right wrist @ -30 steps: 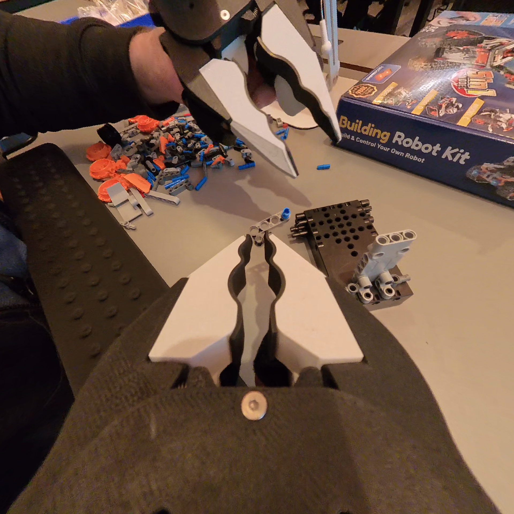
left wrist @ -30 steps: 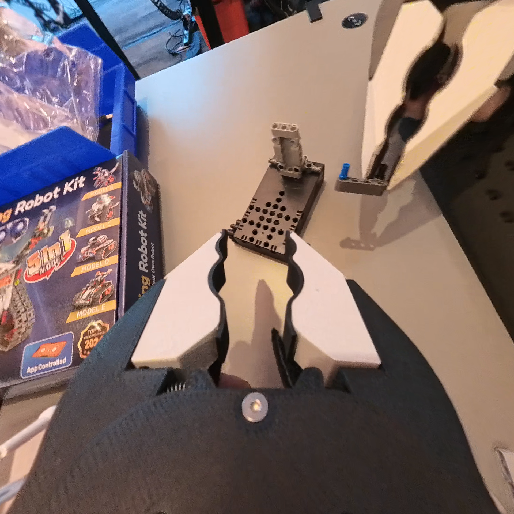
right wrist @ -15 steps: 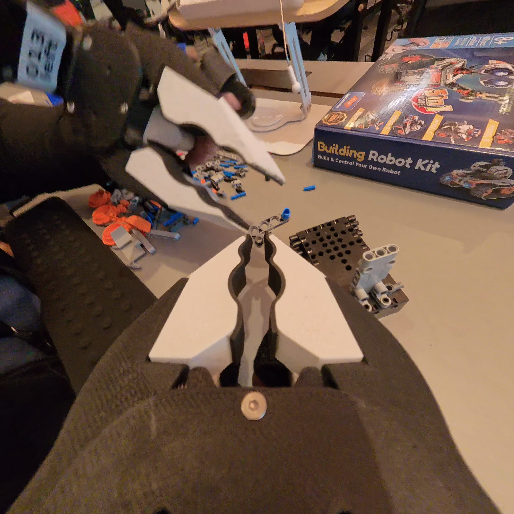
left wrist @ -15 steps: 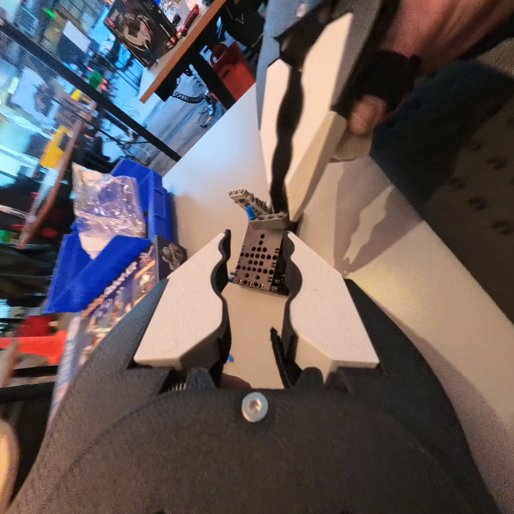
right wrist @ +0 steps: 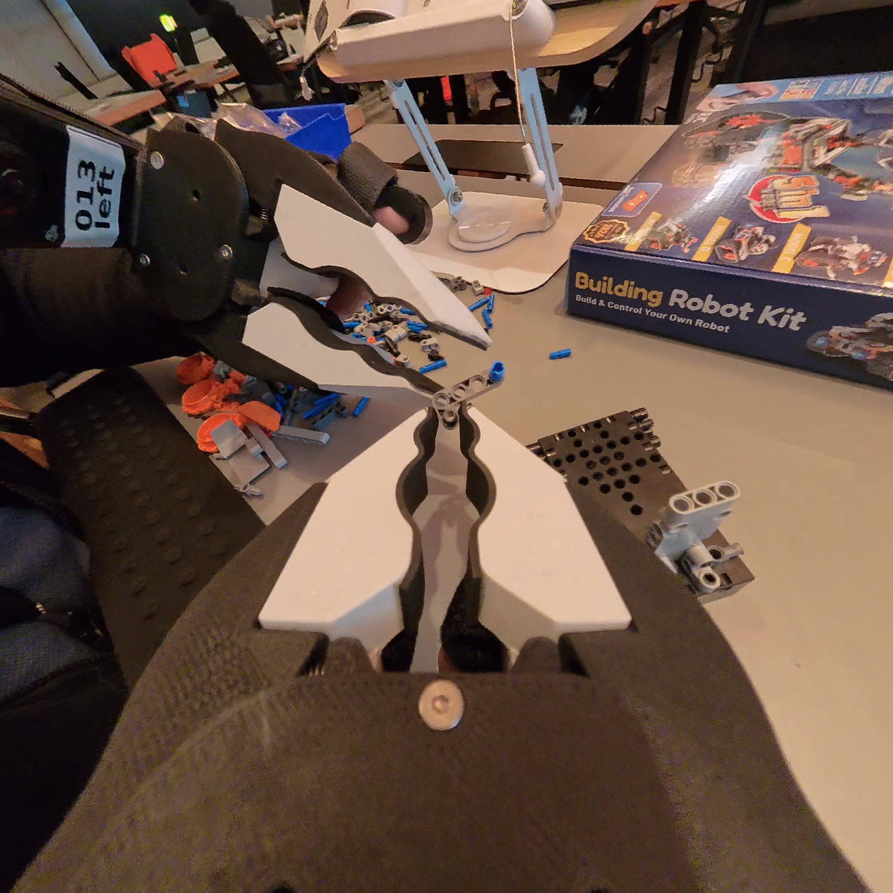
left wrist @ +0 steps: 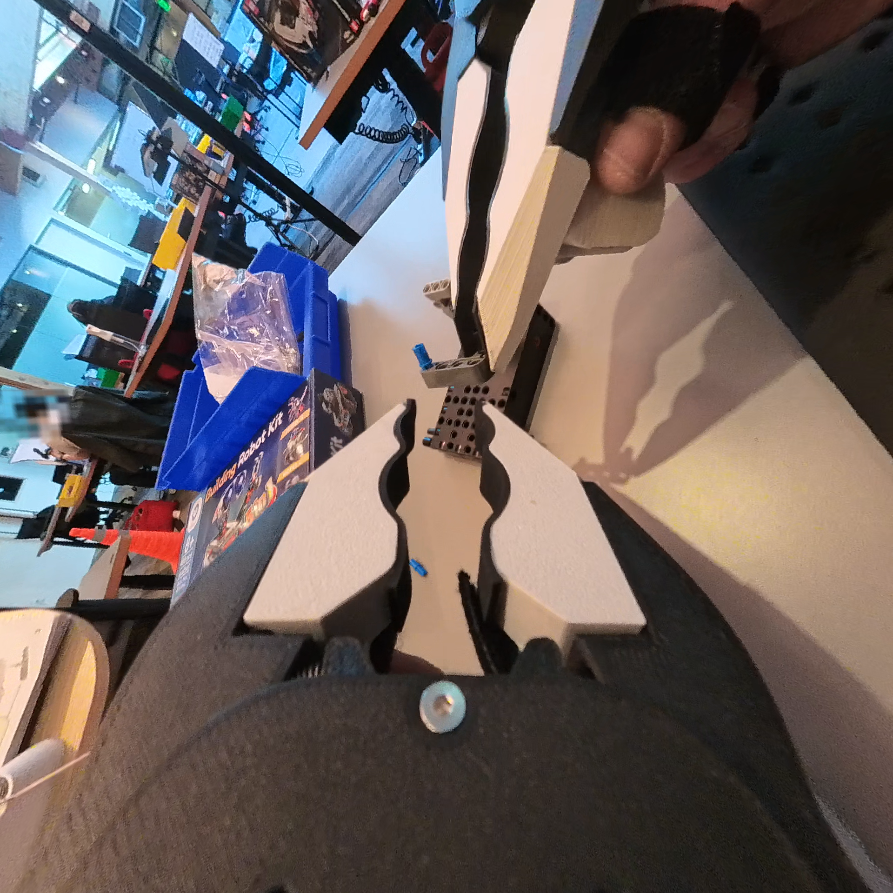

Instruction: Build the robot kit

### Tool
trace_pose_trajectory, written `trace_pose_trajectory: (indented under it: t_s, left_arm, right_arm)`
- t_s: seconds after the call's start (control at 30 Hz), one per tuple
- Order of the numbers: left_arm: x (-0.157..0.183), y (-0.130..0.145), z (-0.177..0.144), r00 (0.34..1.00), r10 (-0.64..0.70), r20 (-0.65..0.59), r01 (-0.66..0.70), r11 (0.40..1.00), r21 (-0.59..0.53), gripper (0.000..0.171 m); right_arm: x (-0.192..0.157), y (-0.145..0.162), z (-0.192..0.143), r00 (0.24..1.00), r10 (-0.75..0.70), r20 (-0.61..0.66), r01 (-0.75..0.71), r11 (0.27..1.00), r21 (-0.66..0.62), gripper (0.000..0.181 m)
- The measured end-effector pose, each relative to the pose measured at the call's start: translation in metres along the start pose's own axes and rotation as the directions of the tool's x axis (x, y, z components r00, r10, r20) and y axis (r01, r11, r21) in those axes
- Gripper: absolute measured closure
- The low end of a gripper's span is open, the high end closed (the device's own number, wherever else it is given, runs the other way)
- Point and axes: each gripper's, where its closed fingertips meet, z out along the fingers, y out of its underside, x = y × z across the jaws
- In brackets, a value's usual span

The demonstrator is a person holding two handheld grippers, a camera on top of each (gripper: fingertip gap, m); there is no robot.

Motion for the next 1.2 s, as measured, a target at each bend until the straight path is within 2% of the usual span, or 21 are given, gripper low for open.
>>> trace_pose_trajectory:
  t_s: [0.33,0.63,0.77,0.9,1.07,1.2]
  left_arm:
    - [-0.007,0.01,-0.014,0.998,0.023,0.067,-0.021,1.0,-0.019,0.149]
    - [-0.001,-0.001,-0.021,0.959,0.255,0.122,-0.255,0.967,-0.014,0.148]
    - [0.009,-0.003,-0.02,0.918,0.373,0.132,-0.372,0.928,-0.034,0.149]
    - [0.017,-0.001,-0.017,0.885,0.444,0.138,-0.44,0.896,-0.057,0.158]
    - [0.013,-0.004,-0.023,0.91,0.38,0.165,-0.38,0.924,-0.032,0.165]
    - [0.005,-0.015,-0.034,0.959,0.224,0.173,-0.238,0.969,0.063,0.166]
  right_arm:
    - [-0.005,-0.006,0.009,0.993,-0.107,-0.041,0.106,0.994,-0.023,0.173]
    - [-0.008,-0.005,0.012,0.993,-0.112,-0.035,0.111,0.993,-0.042,0.173]
    - [-0.014,-0.001,0.015,0.997,-0.068,0.02,0.069,0.995,-0.068,0.173]
    - [-0.023,0.004,0.02,0.996,0.003,0.09,0.006,0.996,-0.093,0.173]
    - [-0.028,-0.005,0.018,0.984,0.066,0.167,-0.06,0.997,-0.044,0.174]
    - [-0.037,-0.022,0.013,0.964,0.084,0.253,-0.099,0.994,0.047,0.173]
